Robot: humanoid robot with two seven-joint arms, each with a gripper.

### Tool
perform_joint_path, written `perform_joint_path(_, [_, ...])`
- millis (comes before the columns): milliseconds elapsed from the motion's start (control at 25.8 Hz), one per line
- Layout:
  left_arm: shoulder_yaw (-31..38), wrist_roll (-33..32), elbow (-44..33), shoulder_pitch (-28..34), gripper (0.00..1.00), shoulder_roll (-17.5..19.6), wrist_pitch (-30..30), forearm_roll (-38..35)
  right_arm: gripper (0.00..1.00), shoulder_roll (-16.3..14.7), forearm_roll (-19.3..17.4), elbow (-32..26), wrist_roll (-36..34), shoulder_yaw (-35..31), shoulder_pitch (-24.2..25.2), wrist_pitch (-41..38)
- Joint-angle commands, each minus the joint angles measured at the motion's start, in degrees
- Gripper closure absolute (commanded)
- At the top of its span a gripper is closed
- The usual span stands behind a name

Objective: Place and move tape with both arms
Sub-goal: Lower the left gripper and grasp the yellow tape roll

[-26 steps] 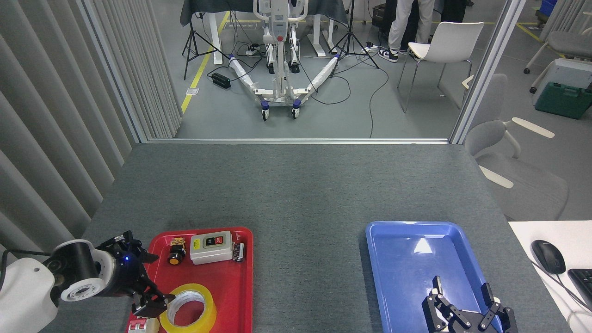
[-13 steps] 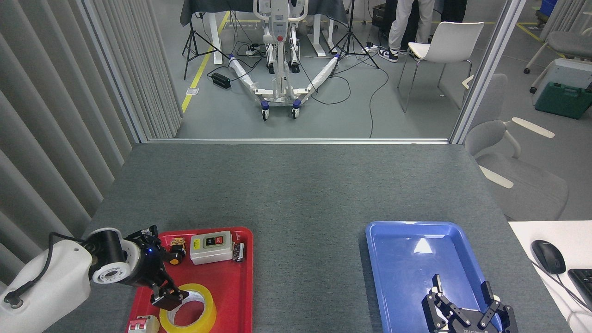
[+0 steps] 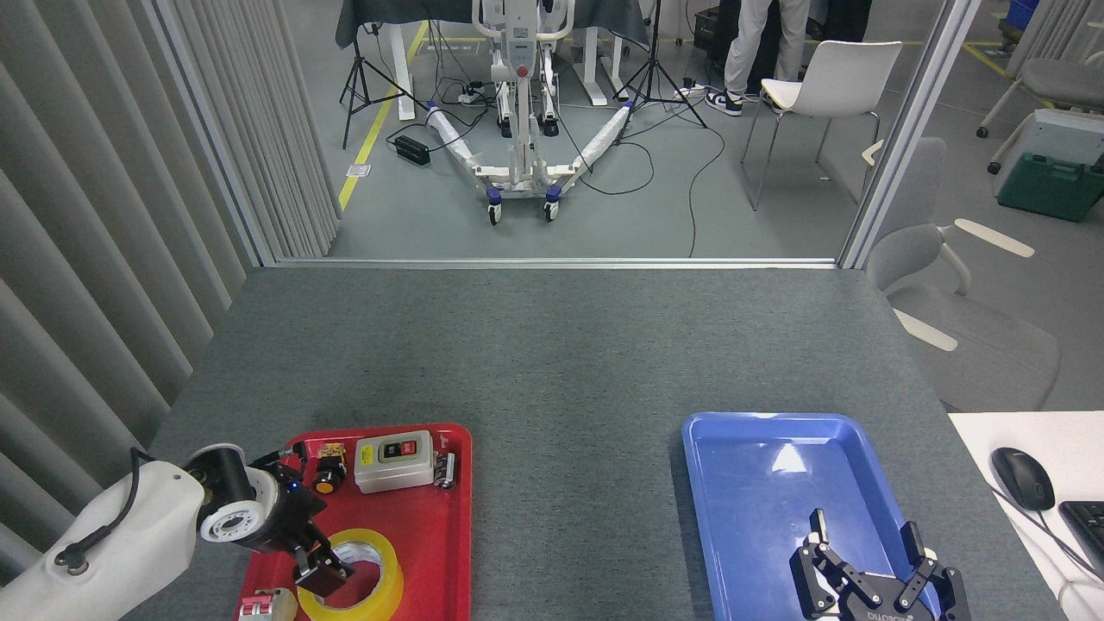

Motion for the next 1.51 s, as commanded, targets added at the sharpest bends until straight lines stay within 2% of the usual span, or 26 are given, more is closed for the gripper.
perform_joint_path(0, [0.0,0.0,1.6,0.1,0.07,-0.3,0.2,-0.2,0.0,-0.2,0.0,0.0,-0.3,-0.1,0.0,0.1])
perform_joint_path(349, [0.0,-0.1,3.9,0.1,0.21,-1.3,0.2,-0.3,0.0,0.1,-0.1,-0.6,-0.3,-1.2,0.0,0.1])
perform_joint_path(697, [-0.2,-2.1,5.9,0.3,0.39,-2.7,0.3,-0.4,0.0,-0.3,-0.1,-0.6,-0.3,-1.6,-0.1,0.1])
perform_joint_path(813, [-0.2,-2.4,6.7,0.4,0.52,-3.0,0.2,-0.4,0.0,-0.2,-0.1,-0.6,-0.3,-1.6,-0.1,0.1])
perform_joint_path(1046, [-0.2,-3.1,6.0,0.5,0.99,-3.4,-0.6,-0.4,0.0,-0.4,0.0,-0.5,-0.3,-3.3,0.1,0.2])
perform_joint_path(1317, [2.6,-2.7,3.2,-0.7,1.0,-3.0,-3.9,1.1,0.0,-0.6,0.0,-0.6,-0.3,-3.7,0.2,0.1])
perform_joint_path(1394, [5.8,-2.5,2.2,-0.7,1.0,-2.9,-5.1,3.5,0.0,-0.6,0.0,-0.6,-0.3,-3.6,0.3,0.1])
perform_joint_path(1472, [8.5,-2.3,2.1,-0.8,1.0,-2.9,-5.9,9.1,0.0,-0.5,0.0,-0.6,-0.3,-3.6,0.3,0.1])
